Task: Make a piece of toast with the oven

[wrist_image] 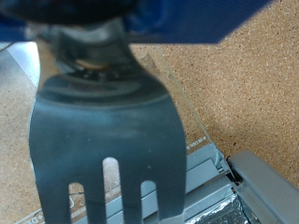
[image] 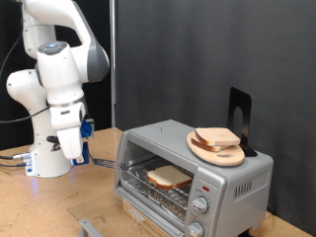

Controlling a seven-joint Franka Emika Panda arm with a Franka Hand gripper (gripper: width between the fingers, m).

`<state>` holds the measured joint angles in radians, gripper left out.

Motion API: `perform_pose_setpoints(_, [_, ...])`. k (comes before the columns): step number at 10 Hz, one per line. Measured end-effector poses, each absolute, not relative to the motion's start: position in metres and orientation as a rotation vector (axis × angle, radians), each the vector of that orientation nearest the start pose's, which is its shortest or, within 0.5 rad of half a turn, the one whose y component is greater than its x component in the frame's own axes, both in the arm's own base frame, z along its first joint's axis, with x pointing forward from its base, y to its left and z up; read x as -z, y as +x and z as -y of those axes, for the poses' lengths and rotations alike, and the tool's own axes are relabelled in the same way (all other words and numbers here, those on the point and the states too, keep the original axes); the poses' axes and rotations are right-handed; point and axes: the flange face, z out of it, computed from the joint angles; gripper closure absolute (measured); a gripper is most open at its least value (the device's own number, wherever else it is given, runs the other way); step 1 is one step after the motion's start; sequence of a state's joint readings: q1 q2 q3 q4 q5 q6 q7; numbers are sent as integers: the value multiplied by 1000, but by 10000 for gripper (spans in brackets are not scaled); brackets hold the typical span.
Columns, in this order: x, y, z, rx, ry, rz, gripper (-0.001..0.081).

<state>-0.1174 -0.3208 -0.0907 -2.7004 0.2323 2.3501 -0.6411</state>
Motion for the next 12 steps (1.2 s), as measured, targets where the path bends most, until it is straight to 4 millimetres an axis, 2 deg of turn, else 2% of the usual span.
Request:
perform_pose_setpoints(2, [-332,383,76,113,-2868,358,411])
perform_pose_setpoints(3, [-341,384,78,138,-2820,342,411])
perform_pose_setpoints(6, [-384,388,82,232,-2703,326,411])
perform_pose_setpoints(8, [-411,391,77,288,-2671,326,411])
perform_pose_setpoints(9, [-417,391,75,292,-2666,326,411])
perform_pose_setpoints(12, [-412,391,70,316,-2620,291,411])
